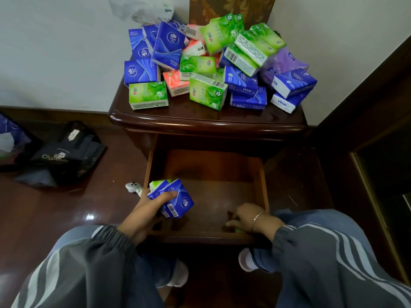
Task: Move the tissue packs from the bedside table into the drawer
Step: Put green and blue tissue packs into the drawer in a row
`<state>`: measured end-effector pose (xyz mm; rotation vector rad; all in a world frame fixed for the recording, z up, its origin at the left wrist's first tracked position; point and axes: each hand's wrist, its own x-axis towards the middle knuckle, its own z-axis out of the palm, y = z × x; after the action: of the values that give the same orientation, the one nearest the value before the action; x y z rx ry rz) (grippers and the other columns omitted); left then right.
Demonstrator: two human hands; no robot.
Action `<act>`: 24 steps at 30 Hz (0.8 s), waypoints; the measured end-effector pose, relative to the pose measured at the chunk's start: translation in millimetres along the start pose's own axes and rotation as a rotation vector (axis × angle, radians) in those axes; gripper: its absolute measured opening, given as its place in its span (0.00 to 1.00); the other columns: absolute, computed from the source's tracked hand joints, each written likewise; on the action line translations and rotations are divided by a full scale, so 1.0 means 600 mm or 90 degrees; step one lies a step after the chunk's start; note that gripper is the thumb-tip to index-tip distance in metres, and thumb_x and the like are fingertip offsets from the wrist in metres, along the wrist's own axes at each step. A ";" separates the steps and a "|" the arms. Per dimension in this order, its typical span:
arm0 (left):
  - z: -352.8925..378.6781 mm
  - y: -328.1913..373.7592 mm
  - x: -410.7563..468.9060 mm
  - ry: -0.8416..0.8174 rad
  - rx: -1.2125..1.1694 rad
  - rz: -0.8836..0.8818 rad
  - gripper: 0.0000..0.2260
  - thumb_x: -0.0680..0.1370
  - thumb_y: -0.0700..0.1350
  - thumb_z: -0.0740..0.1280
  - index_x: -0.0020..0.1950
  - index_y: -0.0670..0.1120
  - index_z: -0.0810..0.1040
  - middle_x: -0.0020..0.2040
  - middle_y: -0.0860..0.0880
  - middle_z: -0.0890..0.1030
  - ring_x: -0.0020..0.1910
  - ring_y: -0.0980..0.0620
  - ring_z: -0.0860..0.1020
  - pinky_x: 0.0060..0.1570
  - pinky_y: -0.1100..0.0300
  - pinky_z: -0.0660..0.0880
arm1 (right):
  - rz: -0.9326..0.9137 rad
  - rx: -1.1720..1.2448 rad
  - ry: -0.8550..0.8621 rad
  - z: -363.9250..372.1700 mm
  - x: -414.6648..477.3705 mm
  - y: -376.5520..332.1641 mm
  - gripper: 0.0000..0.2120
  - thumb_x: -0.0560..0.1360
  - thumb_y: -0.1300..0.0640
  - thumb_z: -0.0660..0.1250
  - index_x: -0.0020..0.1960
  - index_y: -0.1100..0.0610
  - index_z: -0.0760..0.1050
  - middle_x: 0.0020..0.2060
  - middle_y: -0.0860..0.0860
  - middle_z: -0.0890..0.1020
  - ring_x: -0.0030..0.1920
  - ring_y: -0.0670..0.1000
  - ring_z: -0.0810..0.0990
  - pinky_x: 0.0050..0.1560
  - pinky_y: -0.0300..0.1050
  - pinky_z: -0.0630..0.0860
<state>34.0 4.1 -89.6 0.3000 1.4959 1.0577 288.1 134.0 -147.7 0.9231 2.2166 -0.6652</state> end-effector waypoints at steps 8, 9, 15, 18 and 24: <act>0.020 0.003 -0.012 -0.065 0.032 -0.046 0.37 0.61 0.53 0.80 0.65 0.49 0.68 0.58 0.43 0.81 0.52 0.43 0.83 0.52 0.46 0.80 | 0.007 0.438 0.244 -0.037 -0.035 -0.059 0.16 0.76 0.44 0.62 0.57 0.52 0.77 0.53 0.49 0.81 0.55 0.49 0.78 0.52 0.40 0.73; 0.028 0.002 -0.016 -0.079 0.032 -0.051 0.35 0.63 0.52 0.80 0.65 0.49 0.68 0.57 0.43 0.81 0.52 0.44 0.83 0.51 0.46 0.80 | -0.024 0.557 0.227 -0.053 -0.044 -0.076 0.14 0.75 0.44 0.64 0.56 0.50 0.77 0.51 0.46 0.81 0.53 0.47 0.78 0.51 0.38 0.73; 0.056 -0.009 -0.023 -0.141 0.077 -0.011 0.29 0.71 0.56 0.71 0.67 0.43 0.69 0.59 0.42 0.80 0.56 0.45 0.81 0.55 0.47 0.79 | -0.067 0.667 0.120 -0.071 -0.082 -0.126 0.17 0.70 0.53 0.73 0.55 0.57 0.75 0.47 0.51 0.80 0.46 0.47 0.77 0.49 0.40 0.73; 0.061 -0.015 -0.019 -0.124 0.046 -0.024 0.30 0.69 0.60 0.67 0.67 0.48 0.67 0.60 0.44 0.81 0.56 0.46 0.82 0.55 0.48 0.78 | -0.051 0.826 0.036 -0.066 -0.093 -0.128 0.17 0.71 0.58 0.71 0.59 0.60 0.75 0.55 0.58 0.81 0.53 0.52 0.80 0.58 0.45 0.75; 0.064 -0.016 -0.002 -0.135 0.013 -0.071 0.22 0.74 0.54 0.68 0.64 0.46 0.72 0.54 0.43 0.84 0.49 0.47 0.84 0.44 0.53 0.81 | 0.026 0.982 0.047 -0.080 -0.099 -0.094 0.17 0.73 0.61 0.69 0.61 0.61 0.73 0.48 0.54 0.81 0.44 0.49 0.80 0.43 0.39 0.77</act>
<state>72.2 14.6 -90.8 0.3286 1.3184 0.8929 261.2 104.6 -61.4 1.6045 1.3911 -2.4214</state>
